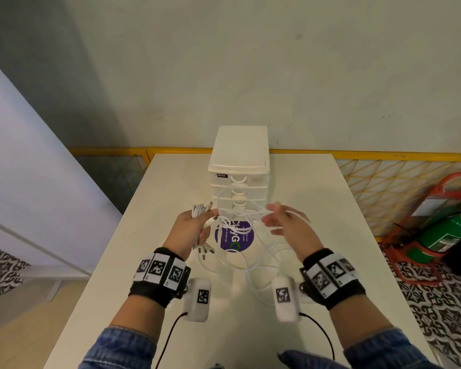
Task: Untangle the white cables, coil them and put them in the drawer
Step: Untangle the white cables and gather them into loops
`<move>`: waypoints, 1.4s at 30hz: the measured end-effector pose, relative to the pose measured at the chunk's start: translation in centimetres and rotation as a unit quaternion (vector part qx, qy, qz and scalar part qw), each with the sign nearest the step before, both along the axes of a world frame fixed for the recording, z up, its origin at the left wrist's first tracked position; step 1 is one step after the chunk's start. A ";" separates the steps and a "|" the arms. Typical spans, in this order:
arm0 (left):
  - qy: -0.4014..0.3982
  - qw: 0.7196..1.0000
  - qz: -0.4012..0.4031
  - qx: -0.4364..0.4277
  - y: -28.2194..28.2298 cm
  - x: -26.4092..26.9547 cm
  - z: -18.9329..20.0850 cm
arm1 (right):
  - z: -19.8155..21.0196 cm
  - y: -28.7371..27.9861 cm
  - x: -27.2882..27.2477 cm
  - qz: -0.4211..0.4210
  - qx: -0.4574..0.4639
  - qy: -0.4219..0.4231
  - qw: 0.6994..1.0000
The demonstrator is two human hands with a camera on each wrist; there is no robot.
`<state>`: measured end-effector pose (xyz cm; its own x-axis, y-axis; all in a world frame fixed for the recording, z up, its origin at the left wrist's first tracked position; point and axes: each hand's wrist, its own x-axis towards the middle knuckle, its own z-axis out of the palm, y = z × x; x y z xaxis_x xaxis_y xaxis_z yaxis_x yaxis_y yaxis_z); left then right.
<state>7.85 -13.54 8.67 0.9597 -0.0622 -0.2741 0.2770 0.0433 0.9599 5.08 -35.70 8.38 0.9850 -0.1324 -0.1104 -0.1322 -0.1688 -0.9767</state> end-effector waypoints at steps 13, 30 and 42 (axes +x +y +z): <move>-0.032 0.998 0.015 0.044 -2.1 -0.6 0.3 | 0.7 1.0 -0.6 0.143 -0.194 -0.078 0.967; -0.031 0.995 0.053 0.074 0.6 0.2 1.2 | -1.4 -2.4 0.3 -0.112 -0.113 -0.086 0.984; 0.007 0.974 0.219 0.053 2.9 1.0 2.0 | -4.0 -7.2 -0.1 -0.263 0.058 0.088 0.959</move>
